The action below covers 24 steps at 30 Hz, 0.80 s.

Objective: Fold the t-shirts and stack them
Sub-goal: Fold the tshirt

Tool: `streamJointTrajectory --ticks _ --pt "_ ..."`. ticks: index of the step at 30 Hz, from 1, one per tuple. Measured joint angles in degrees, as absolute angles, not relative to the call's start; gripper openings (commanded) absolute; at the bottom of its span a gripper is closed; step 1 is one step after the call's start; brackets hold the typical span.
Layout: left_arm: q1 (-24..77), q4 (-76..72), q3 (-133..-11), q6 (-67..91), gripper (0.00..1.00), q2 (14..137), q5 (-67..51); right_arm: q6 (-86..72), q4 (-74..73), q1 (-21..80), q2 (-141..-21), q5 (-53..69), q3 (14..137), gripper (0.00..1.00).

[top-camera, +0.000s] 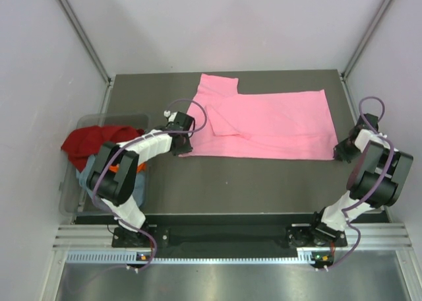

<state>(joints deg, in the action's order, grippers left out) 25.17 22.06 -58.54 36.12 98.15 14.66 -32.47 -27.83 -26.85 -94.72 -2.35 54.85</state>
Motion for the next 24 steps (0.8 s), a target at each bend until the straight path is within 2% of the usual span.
streamJointTrajectory --ticks 6,11,14,18,24 --pt "25.61 27.40 -57.06 36.42 0.36 92.47 15.55 -31.90 -28.82 -26.85 -94.41 -2.59 54.85 0.02" --pt "25.61 29.39 -56.29 37.45 0.40 88.47 15.88 -31.05 -30.44 -26.85 -92.90 -3.44 54.85 0.22" --pt "25.58 28.97 -54.65 37.43 0.48 84.51 15.22 -30.41 -31.62 -26.87 -91.13 -3.86 54.85 0.26" --pt "24.62 27.57 -53.95 37.12 0.49 81.97 12.73 -29.76 -32.77 -26.85 -89.12 -2.72 55.29 0.29" --pt "23.29 24.88 -53.91 36.77 0.50 86.70 6.81 -30.37 -33.61 -26.26 -88.88 1.15 56.73 0.33"
